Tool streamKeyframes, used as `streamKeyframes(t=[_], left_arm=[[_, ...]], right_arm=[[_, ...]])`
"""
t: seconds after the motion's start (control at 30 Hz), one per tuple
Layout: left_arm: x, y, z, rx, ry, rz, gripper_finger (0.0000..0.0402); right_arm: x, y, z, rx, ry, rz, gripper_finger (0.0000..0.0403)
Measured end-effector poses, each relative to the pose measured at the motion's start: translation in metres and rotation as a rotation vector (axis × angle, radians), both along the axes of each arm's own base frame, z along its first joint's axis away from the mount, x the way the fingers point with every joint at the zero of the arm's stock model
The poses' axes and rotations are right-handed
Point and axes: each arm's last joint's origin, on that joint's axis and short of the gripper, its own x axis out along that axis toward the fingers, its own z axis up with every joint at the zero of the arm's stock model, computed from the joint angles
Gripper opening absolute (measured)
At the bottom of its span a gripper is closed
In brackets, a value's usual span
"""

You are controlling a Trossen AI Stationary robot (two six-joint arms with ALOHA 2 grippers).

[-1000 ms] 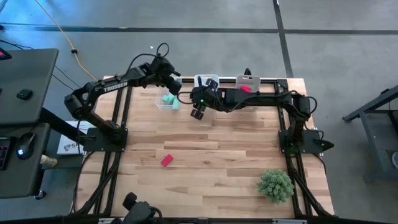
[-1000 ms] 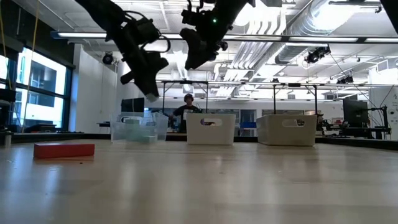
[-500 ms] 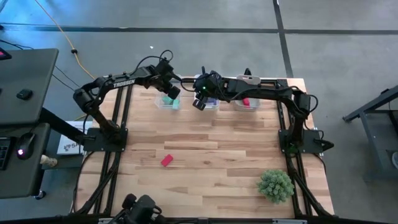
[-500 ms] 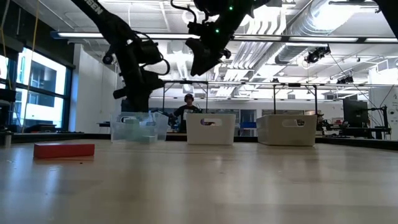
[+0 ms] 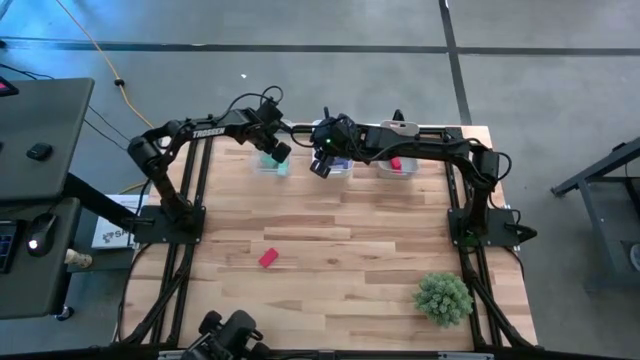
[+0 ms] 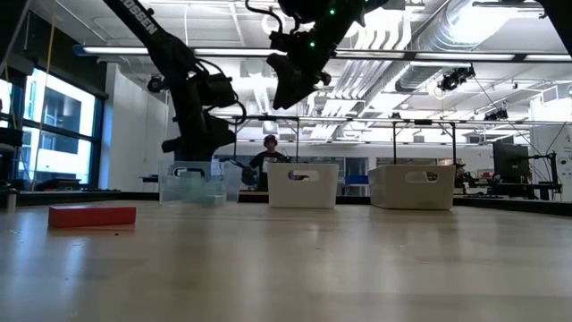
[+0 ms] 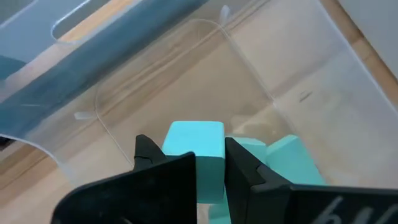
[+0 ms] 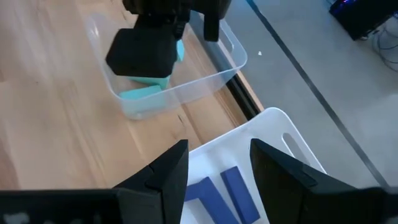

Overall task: Sort & place blocks by color
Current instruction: Put the light blue block into the transparent bin, then put the red block into the gray bin

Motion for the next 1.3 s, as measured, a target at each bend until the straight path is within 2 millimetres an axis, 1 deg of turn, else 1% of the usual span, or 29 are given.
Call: streamKeyframes(t=[0.1,0.2,0.57,0.67,0.77,0.9,1.07,1.17,1.3], left_arm=[[0.000,0.000,-0.002,-0.006,0.007,0.000,0.0002],[0.000,0.000,-0.001,-0.001,0.010,0.002,0.0014],[0.000,0.000,-0.001,0.009,0.031,-0.025,0.0105],[-0.001,-0.001,0.000,0.009,0.031,-0.025,0.0123],[-0.002,-0.002,0.005,0.009,0.031,-0.026,0.0133],[-0.004,-0.004,0.021,0.012,0.041,-0.050,0.0137],[-0.006,-0.012,0.051,-0.013,0.060,-0.061,0.0138],[-0.008,-0.023,0.067,-0.030,0.054,-0.084,0.0138],[-0.010,-0.045,0.087,-0.042,0.018,-0.138,0.0138]], right_arm=[[0.000,0.000,0.000,0.013,-0.003,0.013,0.0162],[0.000,0.000,0.000,0.013,-0.003,0.013,0.0162],[0.001,0.002,0.000,0.047,-0.013,0.050,0.0162],[0.002,0.004,0.000,0.048,-0.013,0.055,0.0162],[0.002,0.006,0.000,0.050,-0.015,0.059,0.0162],[0.004,0.011,0.000,0.063,-0.025,0.056,0.0162],[0.006,0.021,0.000,0.073,-0.026,0.088,0.0162],[0.008,0.028,0.000,0.071,-0.025,0.103,0.0162],[0.009,0.035,0.000,0.060,-0.035,0.059,0.0162]])
